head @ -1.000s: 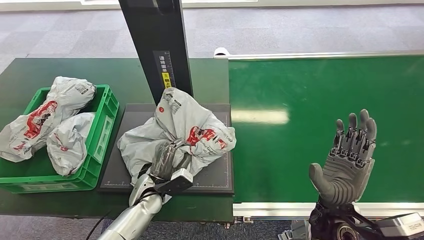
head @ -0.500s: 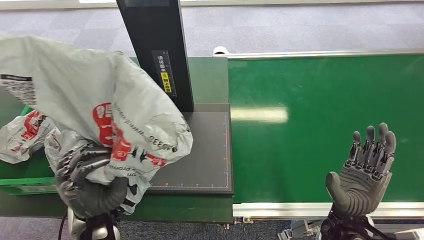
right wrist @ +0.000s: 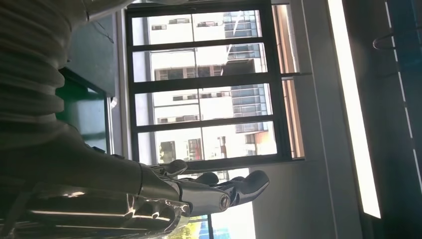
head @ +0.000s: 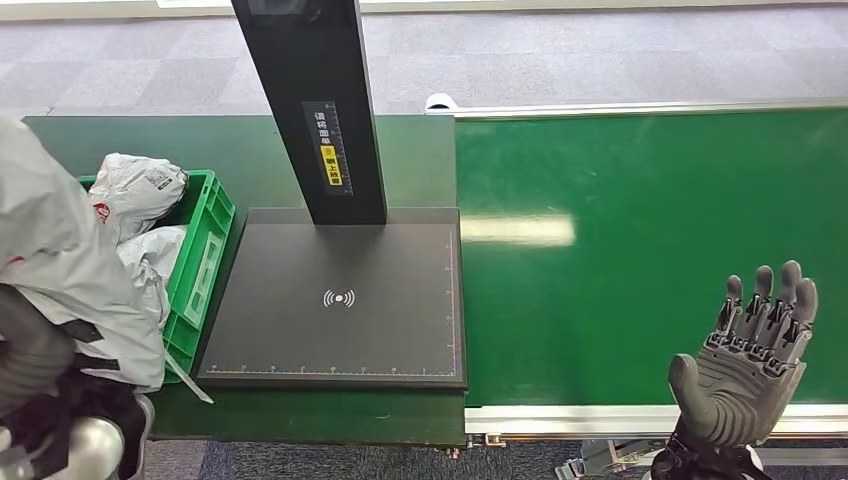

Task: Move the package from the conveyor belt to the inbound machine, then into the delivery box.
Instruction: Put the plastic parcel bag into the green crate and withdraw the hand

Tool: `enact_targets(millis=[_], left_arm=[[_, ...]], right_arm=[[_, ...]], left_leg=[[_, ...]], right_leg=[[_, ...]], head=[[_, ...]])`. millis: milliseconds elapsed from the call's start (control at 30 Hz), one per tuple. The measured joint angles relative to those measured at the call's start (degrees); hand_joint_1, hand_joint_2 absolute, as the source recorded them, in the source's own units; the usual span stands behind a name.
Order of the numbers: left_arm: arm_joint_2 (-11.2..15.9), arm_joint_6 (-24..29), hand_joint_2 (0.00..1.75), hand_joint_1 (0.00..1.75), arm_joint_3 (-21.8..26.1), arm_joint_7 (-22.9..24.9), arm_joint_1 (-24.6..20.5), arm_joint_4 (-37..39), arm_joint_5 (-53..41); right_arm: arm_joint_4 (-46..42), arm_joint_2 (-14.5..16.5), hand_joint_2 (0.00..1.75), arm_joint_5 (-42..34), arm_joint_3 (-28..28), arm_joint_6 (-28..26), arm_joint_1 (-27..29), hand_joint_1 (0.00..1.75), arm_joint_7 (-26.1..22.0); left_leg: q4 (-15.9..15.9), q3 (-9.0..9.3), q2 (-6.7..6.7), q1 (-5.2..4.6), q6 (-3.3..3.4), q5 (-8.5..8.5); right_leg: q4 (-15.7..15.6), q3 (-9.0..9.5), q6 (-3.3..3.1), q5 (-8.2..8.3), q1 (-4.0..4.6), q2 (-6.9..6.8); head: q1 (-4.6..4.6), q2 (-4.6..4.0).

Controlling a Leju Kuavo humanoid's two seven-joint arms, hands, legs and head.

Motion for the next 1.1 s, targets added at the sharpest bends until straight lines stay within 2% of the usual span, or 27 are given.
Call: enact_targets(millis=[133,200,267,400,533,700,867,967,1100], left_arm=[[1.28,-0.03,1.75,1.75,9.40,0.07,-5.99,13.28,-2.77],[1.40,-0.04,1.75,1.75,14.27,0.10,-10.18,21.06,-11.59],[1.09,-0.07,1.75,1.75,20.28,0.35,-14.80,28.50,-24.18],[0.36,-0.07,1.75,1.75,32.76,3.36,-23.18,40.81,-45.46],[-0.04,-0.06,1.75,1.75,41.06,5.45,-27.82,48.47,-52.25],[-0.34,-0.04,1.75,1.75,45.14,6.41,-30.03,53.03,-53.89],[-0.07,-0.01,1.75,1.75,48.75,9.90,-31.61,57.98,-60.01],[0.21,0.01,1.75,1.75,50.10,13.78,-31.86,61.72,-65.20],[-0.01,0.08,1.75,1.75,49.36,21.45,-31.56,65.30,-70.07]], right_arm=[[0.09,0.02,1.75,0.60,0.01,0.69,-0.01,0.00,0.00],[0.22,0.02,1.75,1.01,0.05,1.04,-0.06,0.00,0.00],[0.39,0.02,1.75,1.54,0.14,1.32,-0.13,0.00,0.00],[0.72,0.02,1.75,2.68,0.20,2.13,-0.19,0.00,0.00],[1.03,0.02,1.75,2.96,0.18,2.44,-0.23,0.00,0.00],[1.27,0.02,1.75,3.06,0.16,2.63,-0.31,0.00,0.00],[1.79,0.02,1.75,3.65,0.09,3.25,-0.35,0.00,0.00],[2.29,0.03,1.75,4.05,0.07,3.29,-0.54,0.00,0.00],[3.04,0.04,1.75,4.87,0.16,3.01,-1.14,0.00,0.00]], left_leg=[[0.00,0.02,-0.06,0.02,-0.04,0.08],[0.00,0.01,-0.08,0.02,-0.02,0.12],[0.00,0.02,-0.04,0.01,-0.02,0.14],[0.01,0.02,0.05,0.00,-0.02,0.13],[0.02,-0.03,0.03,0.01,-0.03,0.12],[0.01,-0.10,0.02,0.01,-0.03,0.12],[0.01,-0.08,0.01,0.00,-0.03,0.12],[0.01,-0.07,-0.01,0.01,-0.03,0.12],[0.01,-0.08,-0.06,0.00,-0.03,0.12]], right_leg=[[0.01,0.06,-0.03,0.02,0.03,-0.03],[0.02,0.08,-0.03,0.04,0.03,-0.03],[0.02,0.10,-0.03,0.07,0.02,-0.02],[0.02,0.05,-0.02,0.10,0.01,0.01],[0.02,-0.02,-0.02,0.08,0.02,0.01],[0.02,-0.06,-0.02,0.08,0.02,0.00],[0.02,-0.04,-0.02,0.08,0.02,0.00],[0.02,-0.04,-0.02,0.08,0.02,0.00],[0.02,-0.02,-0.02,0.08,0.02,-0.01]], head=[[0.02,-0.01],[0.03,-0.01],[0.04,-0.02],[0.03,-0.01],[0.03,-0.01],[0.04,-0.01],[0.04,-0.01],[0.03,-0.01],[0.03,-0.02]])
